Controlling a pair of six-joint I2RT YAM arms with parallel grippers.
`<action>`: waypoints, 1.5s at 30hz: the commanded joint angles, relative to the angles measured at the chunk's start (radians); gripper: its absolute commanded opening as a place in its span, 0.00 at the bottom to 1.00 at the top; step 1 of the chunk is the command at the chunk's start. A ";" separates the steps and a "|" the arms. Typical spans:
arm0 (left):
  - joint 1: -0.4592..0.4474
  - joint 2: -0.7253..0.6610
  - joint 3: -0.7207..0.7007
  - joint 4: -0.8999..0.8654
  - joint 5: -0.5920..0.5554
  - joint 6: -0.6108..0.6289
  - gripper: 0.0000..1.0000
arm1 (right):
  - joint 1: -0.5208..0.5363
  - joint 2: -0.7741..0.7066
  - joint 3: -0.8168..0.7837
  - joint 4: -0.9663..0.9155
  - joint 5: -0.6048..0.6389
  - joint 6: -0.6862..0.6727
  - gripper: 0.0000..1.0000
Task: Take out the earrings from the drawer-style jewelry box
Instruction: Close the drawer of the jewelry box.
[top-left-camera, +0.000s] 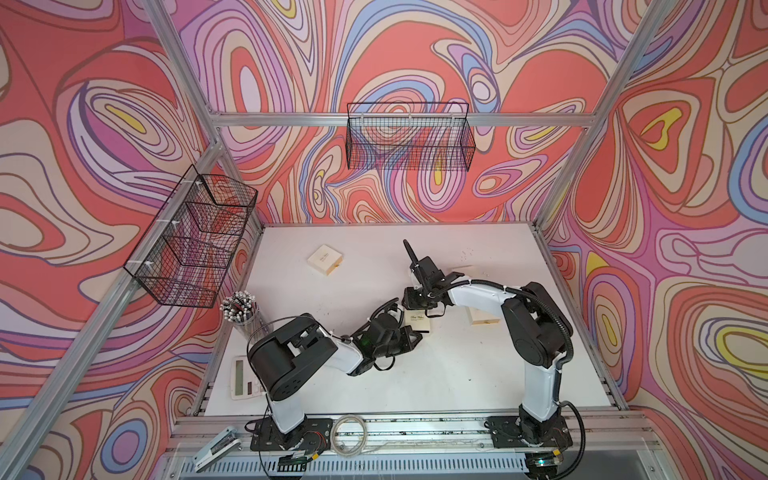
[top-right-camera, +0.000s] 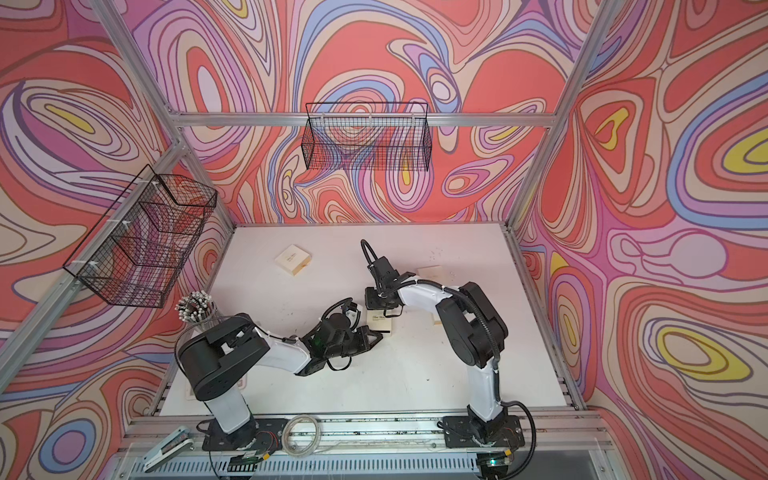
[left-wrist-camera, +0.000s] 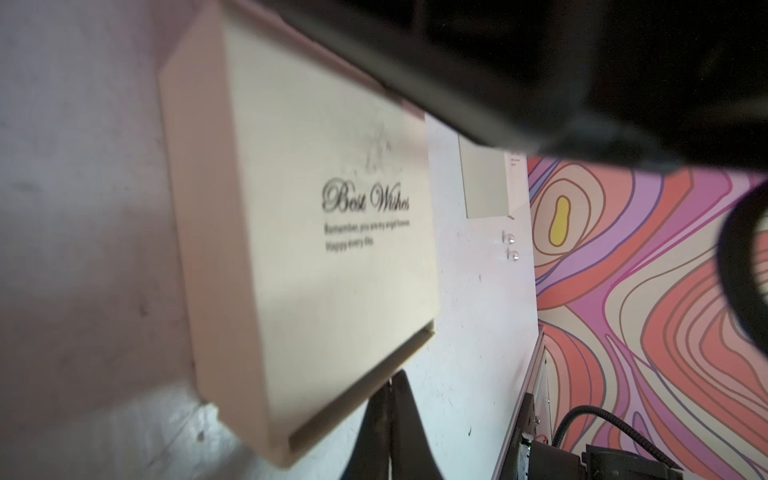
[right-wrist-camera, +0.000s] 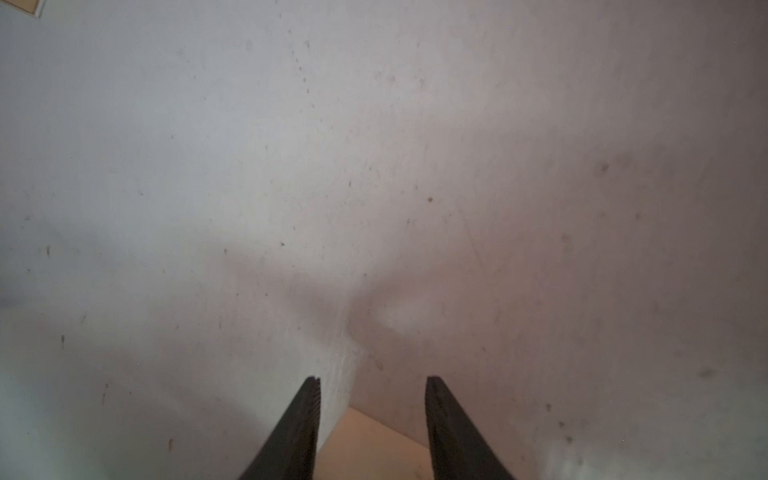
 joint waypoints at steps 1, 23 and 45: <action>0.000 0.029 0.023 -0.006 -0.053 0.023 0.00 | 0.009 -0.042 -0.029 -0.027 0.014 0.021 0.43; -0.001 0.090 0.021 0.135 -0.119 0.097 0.00 | 0.009 -0.075 -0.057 -0.007 0.016 0.070 0.43; -0.088 -0.653 -0.128 -0.597 -0.188 0.245 0.28 | 0.028 -0.316 -0.093 -0.099 0.348 0.309 0.98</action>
